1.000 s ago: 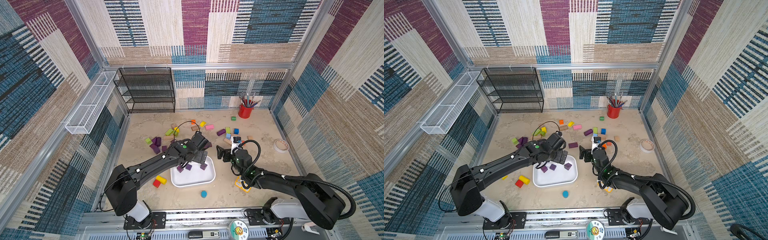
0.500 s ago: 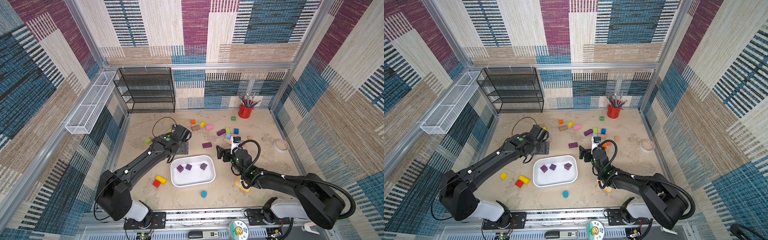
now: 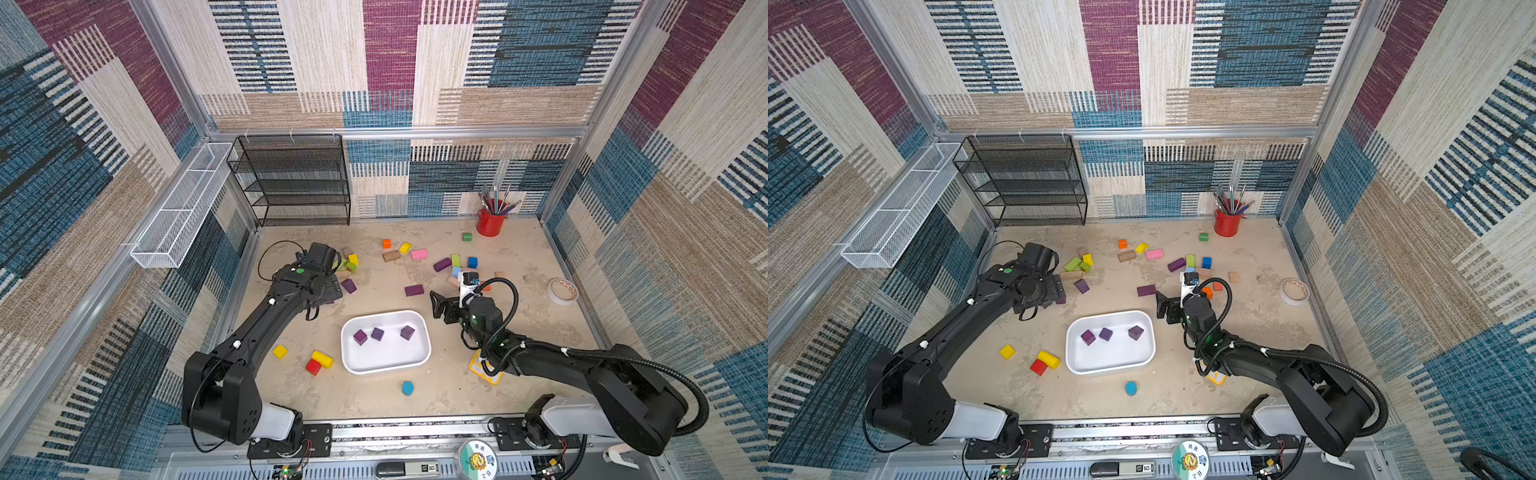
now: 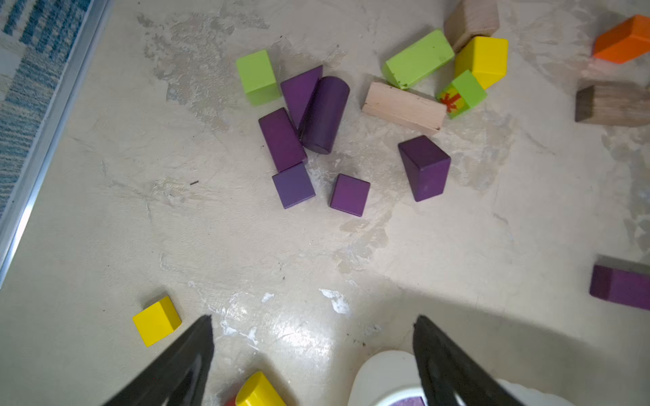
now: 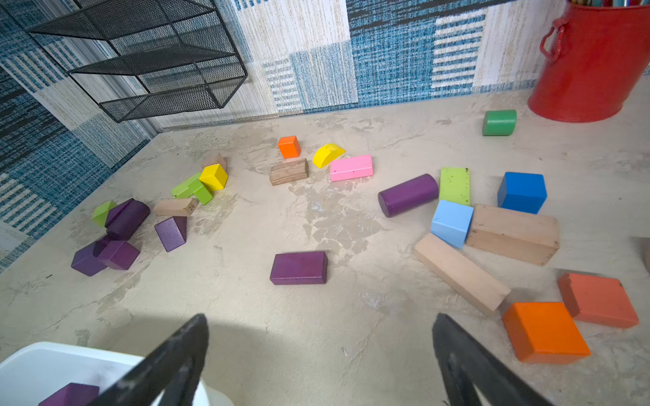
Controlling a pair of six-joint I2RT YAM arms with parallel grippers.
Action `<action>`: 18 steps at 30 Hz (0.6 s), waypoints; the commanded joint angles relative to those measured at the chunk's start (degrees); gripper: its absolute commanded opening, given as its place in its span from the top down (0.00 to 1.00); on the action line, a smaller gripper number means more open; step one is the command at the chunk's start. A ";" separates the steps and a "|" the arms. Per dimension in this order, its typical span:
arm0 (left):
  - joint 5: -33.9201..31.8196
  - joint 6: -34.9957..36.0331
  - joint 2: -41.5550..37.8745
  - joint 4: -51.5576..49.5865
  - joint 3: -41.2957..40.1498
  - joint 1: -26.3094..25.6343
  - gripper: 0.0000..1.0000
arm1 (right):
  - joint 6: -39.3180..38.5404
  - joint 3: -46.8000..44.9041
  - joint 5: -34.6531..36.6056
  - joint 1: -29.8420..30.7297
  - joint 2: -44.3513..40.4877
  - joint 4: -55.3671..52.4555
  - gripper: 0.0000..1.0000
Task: Pick purple bricks into the storage bin
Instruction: Pick up the building block from the center of the board.
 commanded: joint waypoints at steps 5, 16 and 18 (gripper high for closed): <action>3.47 -3.56 3.40 -0.41 0.89 3.58 0.11 | -2.58 2.00 -8.38 0.01 2.35 1.55 0.00; 3.34 -6.14 9.32 -1.69 4.16 5.77 0.13 | -5.80 2.32 -16.19 1.56 3.28 4.23 0.00; 3.76 -6.47 10.51 -1.69 4.66 6.07 0.13 | -6.29 2.23 -16.29 1.97 3.03 4.45 0.00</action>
